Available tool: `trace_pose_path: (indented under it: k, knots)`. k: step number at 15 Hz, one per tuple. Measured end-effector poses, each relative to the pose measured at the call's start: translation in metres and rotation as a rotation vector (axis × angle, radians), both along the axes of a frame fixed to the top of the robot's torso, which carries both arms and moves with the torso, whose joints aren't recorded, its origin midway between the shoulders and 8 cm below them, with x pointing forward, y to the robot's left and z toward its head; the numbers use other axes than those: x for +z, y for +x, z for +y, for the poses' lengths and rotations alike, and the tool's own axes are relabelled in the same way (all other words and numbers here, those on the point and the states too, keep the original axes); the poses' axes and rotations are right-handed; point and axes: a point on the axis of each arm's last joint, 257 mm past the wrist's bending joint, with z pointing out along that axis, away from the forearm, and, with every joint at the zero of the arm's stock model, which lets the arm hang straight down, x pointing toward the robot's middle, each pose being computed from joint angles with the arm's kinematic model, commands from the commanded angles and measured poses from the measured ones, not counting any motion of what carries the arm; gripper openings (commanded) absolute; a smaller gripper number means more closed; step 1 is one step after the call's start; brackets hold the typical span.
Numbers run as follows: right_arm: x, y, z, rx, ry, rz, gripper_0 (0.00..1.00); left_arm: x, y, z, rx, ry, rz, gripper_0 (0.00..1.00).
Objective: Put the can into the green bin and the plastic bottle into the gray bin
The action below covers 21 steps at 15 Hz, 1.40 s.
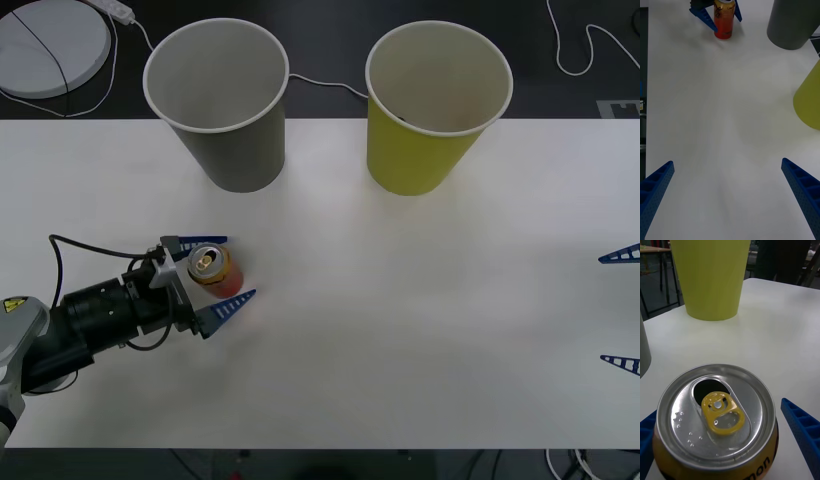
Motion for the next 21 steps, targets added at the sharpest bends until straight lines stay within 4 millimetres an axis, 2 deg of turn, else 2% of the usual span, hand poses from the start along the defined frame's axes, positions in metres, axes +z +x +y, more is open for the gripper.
trace_pose_path:
  k: [8, 14, 16, 21]
  knots:
    - [0.000, 0.000, 0.000, 0.000, 0.000, 0.000, 1.00, 0.001, 0.000, 0.000, 0.000, -0.003, -0.001, 0.00]
    - [0.000, 0.000, 0.000, 0.000, 0.000, 0.000, 1.00, 0.011, 0.000, 0.002, -0.012, -0.008, -0.009, 0.00]
    - [0.000, 0.000, 0.000, 0.000, 0.000, 0.000, 1.00, 0.020, 0.001, 0.011, -0.019, 0.018, -0.015, 0.00]
    - [0.000, 0.000, 0.000, 0.000, 0.000, 0.000, 1.00, 0.058, 0.001, 0.030, -0.037, 0.069, 0.071, 0.00]
